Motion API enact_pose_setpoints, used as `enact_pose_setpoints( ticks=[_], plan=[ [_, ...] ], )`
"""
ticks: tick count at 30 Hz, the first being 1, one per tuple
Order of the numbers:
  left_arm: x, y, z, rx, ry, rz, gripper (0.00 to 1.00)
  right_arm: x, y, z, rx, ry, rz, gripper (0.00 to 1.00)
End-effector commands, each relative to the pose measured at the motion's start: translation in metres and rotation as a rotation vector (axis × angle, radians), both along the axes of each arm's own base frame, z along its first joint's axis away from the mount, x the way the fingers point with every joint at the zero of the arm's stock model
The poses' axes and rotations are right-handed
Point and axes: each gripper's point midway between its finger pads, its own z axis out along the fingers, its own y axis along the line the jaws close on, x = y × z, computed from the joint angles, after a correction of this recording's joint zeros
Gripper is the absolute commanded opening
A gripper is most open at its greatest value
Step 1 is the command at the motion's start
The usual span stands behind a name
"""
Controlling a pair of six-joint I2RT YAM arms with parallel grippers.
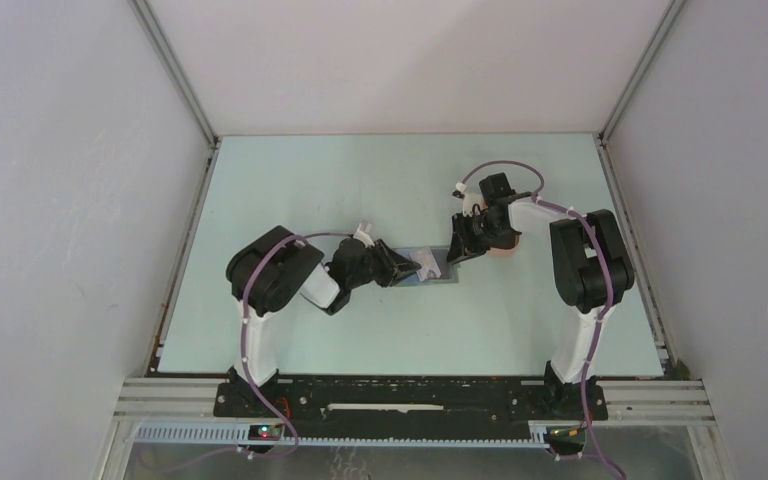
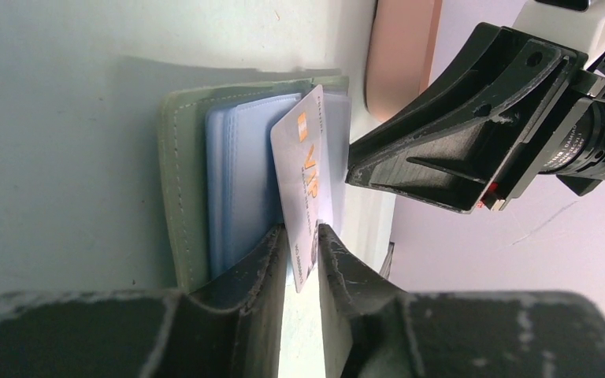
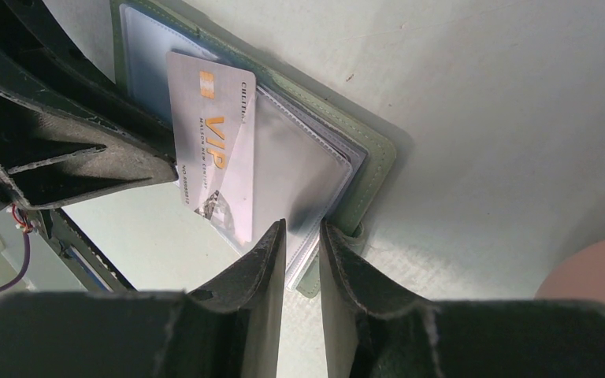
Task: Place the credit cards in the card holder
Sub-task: Insert the credit card into the card holder.
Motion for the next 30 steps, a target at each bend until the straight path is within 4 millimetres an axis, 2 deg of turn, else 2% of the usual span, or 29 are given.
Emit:
enact_pose_setpoints(
  ticks=[1, 6, 14, 30],
  plan=[
    [0.012, 0.001, -0.003, 0.017, -0.036, 0.014, 0.25, 0.002, 0.004, 0.002, 0.015, 0.02, 0.004, 0.3],
    [0.017, 0.001, -0.003, 0.017, -0.042, 0.019, 0.2, 0.002, 0.004, 0.002, 0.016, 0.02, 0.006, 0.3],
    [0.02, 0.0, -0.008, 0.028, -0.057, -0.008, 0.0, 0.001, 0.005, 0.002, 0.016, 0.019, 0.007, 0.3],
    [-0.01, 0.002, -0.015, 0.04, 0.013, -0.156, 0.0, 0.002, 0.004, 0.002, 0.011, 0.008, 0.02, 0.29]
  ],
)
